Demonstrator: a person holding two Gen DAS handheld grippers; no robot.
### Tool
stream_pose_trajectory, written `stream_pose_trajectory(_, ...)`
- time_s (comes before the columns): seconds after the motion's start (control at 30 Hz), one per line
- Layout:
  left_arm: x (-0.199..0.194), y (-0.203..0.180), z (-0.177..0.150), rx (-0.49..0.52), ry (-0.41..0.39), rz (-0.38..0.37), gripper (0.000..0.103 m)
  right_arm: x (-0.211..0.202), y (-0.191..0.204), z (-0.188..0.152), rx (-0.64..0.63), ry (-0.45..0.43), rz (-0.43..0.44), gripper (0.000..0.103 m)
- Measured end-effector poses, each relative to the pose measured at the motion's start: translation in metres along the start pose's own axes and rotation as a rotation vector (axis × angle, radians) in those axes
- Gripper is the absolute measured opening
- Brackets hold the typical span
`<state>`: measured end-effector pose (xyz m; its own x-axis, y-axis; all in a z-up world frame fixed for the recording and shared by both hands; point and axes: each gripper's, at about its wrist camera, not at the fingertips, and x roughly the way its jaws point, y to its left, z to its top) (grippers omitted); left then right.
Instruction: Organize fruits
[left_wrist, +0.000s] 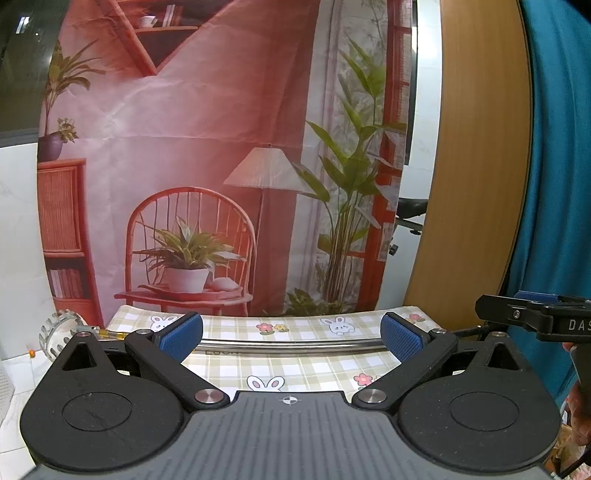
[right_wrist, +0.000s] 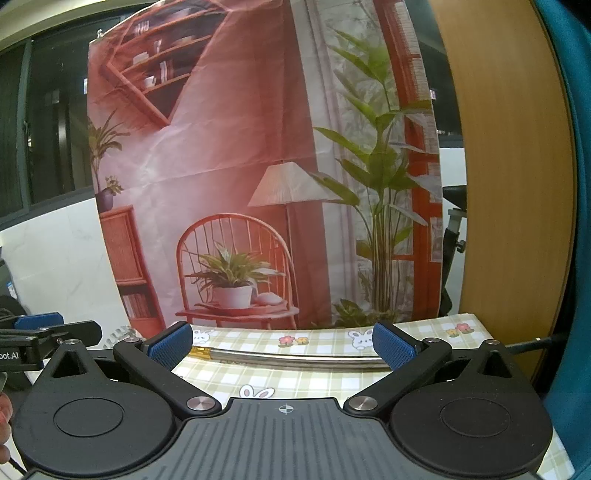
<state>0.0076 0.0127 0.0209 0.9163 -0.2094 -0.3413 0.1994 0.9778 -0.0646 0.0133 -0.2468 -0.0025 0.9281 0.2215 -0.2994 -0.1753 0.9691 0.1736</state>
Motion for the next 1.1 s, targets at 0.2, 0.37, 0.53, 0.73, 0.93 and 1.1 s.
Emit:
stream_pose_trajectory(0.2, 0.000, 0.000, -0.001, 0.006, 0.003, 0.003, 0.103, 0.001, 0.001, -0.002, 0.000, 0.001, 0.003, 0.103)
stream_pose_trajectory(0.37, 0.002, -0.001, 0.000, 0.017, 0.005, 0.005, 0.103, 0.001, 0.001, -0.003, 0.001, 0.003, 0.002, 0.103)
stream_pose_trajectory(0.53, 0.002, 0.001, 0.000, 0.020, 0.007, 0.014, 0.103, 0.001, 0.001, -0.003, 0.001, 0.002, 0.002, 0.103)
stream_pose_trajectory(0.73, 0.004, 0.001, 0.001, 0.018, 0.012, 0.016, 0.103, 0.004, 0.002, -0.007, 0.003, 0.009, 0.003, 0.103)
stream_pose_trajectory(0.93, 0.004, 0.000, -0.001, 0.026, 0.016, 0.022, 0.103, 0.006, 0.003, -0.014, 0.012, 0.015, 0.004, 0.103)
stream_pose_trajectory(1.1, 0.009, 0.003, -0.004, 0.015, 0.028, 0.026, 0.103, 0.008, 0.002, -0.016, 0.020, 0.020, 0.004, 0.103)
